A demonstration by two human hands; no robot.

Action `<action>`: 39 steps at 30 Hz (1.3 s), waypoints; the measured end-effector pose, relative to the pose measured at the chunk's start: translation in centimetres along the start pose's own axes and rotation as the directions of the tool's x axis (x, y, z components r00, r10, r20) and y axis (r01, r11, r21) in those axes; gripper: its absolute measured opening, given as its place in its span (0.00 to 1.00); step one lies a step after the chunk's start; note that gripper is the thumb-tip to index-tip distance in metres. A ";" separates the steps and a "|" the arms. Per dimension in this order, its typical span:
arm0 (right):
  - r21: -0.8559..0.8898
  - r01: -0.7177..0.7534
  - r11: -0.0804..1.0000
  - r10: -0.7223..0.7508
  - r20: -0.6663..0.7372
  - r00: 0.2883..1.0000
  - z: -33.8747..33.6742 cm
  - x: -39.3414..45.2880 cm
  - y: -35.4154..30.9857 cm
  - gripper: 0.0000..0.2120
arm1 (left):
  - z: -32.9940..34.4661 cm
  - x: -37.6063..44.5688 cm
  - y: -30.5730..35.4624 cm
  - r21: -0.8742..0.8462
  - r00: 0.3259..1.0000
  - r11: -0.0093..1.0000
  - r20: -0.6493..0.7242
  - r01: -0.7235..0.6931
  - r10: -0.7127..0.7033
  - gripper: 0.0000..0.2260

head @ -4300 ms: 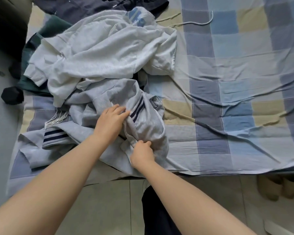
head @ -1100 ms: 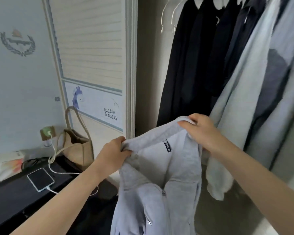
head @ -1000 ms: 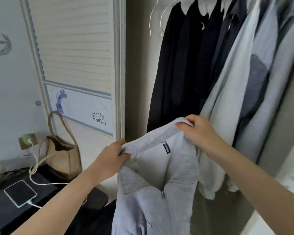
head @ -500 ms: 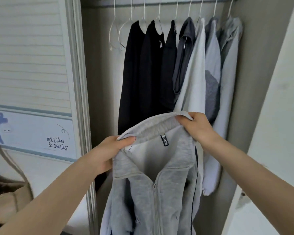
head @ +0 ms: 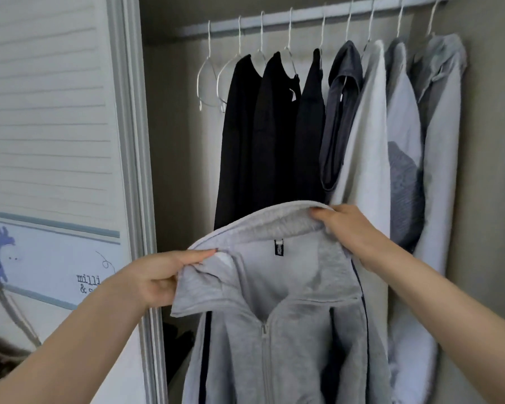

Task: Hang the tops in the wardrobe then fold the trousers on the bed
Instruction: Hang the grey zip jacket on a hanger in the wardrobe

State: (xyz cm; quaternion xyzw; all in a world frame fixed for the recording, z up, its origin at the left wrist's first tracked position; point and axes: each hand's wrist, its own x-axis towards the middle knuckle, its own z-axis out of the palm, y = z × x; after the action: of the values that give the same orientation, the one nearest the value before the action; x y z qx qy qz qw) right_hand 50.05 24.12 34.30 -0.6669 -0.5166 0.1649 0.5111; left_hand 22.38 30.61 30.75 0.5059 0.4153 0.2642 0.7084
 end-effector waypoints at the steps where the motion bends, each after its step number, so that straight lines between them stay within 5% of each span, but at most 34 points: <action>1: -0.020 -0.041 0.999 0.042 0.020 0.999 0.1 0.5 0.6 0.20 | -0.2 0.1 0.8 -0.028 1.000 0.999 -0.008 -0.018 0.018 0.11; 6: -0.158 -0.188 0.969 0.220 0.223 0.950 0.9 1.6 1.8 0.15 | -0.3 0.5 4.4 0.015 0.984 0.996 -0.150 -0.093 0.094 0.19; 9: -0.294 -0.114 0.949 0.191 0.246 0.950 2.0 2.5 1.5 0.12 | -0.2 0.4 5.9 0.175 0.933 0.962 -0.259 -0.209 0.250 0.18; 12: -0.493 0.099 0.865 0.053 0.285 0.957 3.6 3.3 -0.7 0.12 | 0.0 0.6 7.2 0.251 0.835 0.898 -0.340 -0.362 0.432 0.15; 16: -0.397 0.332 0.855 -0.261 0.224 0.939 5.1 4.2 -7.4 0.09 | -0.4 1.2 9.5 0.305 0.712 0.810 -0.387 -0.501 0.586 0.11; 21: -0.276 0.583 0.764 -0.602 0.017 0.798 7.6 8.0 -17.9 0.13 | -2.3 2.2 12.0 0.362 0.601 0.748 -0.447 -0.556 0.663 0.11; 25: -0.265 0.565 0.782 -0.608 -0.120 0.785 10.0 14.3 -24.3 0.16 | -3.5 2.8 13.0 0.440 0.550 0.707 -0.444 -0.554 0.708 0.12; 27: -0.331 0.543 0.772 -0.611 -0.146 0.778 11.3 17.7 -26.3 0.13 | -3.8 3.0 13.1 0.496 0.521 0.677 -0.433 -0.543 0.736 0.14; 29: -0.455 0.484 0.747 -0.592 -0.126 0.796 12.6 20.5 -27.6 0.20 | -4.0 3.1 13.1 0.536 0.495 0.645 -0.415 -0.545 0.763 0.17; 32: -0.680 0.364 0.636 -0.563 -0.087 0.822 14.2 22.8 -28.1 0.24 | -4.3 3.0 12.8 0.569 0.471 0.614 -0.397 -0.547 0.788 0.17; 36: -0.795 0.371 0.480 -0.685 -0.075 0.725 16.8 25.5 -28.7 0.31 | -4.6 2.9 12.6 0.640 0.435 0.552 -0.352 -0.535 0.829 0.15; 39: -0.733 0.280 0.620 -0.522 -0.119 0.845 17.2 26.1 -29.5 0.32 | -5.0 3.0 12.8 0.650 0.432 0.545 -0.347 -0.530 0.833 0.12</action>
State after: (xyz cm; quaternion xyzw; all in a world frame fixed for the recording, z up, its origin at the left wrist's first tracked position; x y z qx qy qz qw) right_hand 32.60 53.63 60.16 -0.6906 -0.5866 -0.2703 0.3254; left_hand 20.23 39.93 41.05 0.6608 0.4213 0.5834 0.2132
